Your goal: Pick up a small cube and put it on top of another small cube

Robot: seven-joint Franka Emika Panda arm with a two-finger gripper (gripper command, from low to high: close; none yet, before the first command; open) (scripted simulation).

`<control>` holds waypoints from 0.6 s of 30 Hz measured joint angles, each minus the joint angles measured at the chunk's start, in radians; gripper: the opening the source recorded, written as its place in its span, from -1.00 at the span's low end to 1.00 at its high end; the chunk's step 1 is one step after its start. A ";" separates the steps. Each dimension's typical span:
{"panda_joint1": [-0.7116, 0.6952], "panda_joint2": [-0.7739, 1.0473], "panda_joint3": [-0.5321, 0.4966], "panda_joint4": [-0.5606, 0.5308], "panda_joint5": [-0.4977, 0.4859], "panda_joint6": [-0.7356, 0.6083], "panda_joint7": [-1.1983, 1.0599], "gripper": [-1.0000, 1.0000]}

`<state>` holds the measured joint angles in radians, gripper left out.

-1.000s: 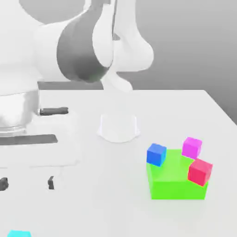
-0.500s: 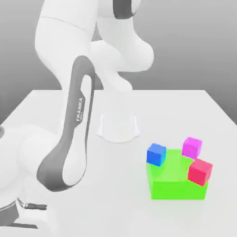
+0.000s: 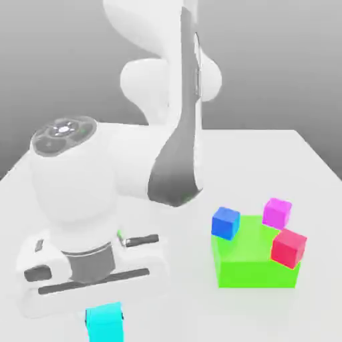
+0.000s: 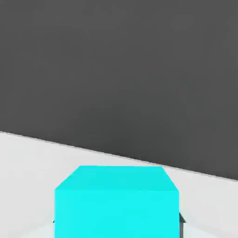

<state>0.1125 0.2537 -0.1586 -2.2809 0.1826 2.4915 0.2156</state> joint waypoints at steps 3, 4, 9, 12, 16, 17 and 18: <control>0.074 -0.101 0.070 -0.077 -0.037 -0.021 -0.028 -1.00; 0.104 -0.138 0.097 -0.104 -0.050 -0.028 -0.039 -1.00; 0.299 -0.323 0.195 -0.239 -0.114 -0.058 -0.091 -1.00; 0.346 -0.397 0.241 -0.309 -0.148 -0.048 -0.114 -1.00; 0.355 -0.290 0.250 -0.348 -0.173 0.100 -0.105 1.00; 0.355 -0.290 0.250 -0.348 -0.173 0.100 -0.105 1.00; 0.355 -0.290 0.250 -0.348 -0.173 0.100 -0.105 1.00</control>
<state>0.4672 -0.0359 0.0914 -2.6286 0.0092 2.5911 0.1105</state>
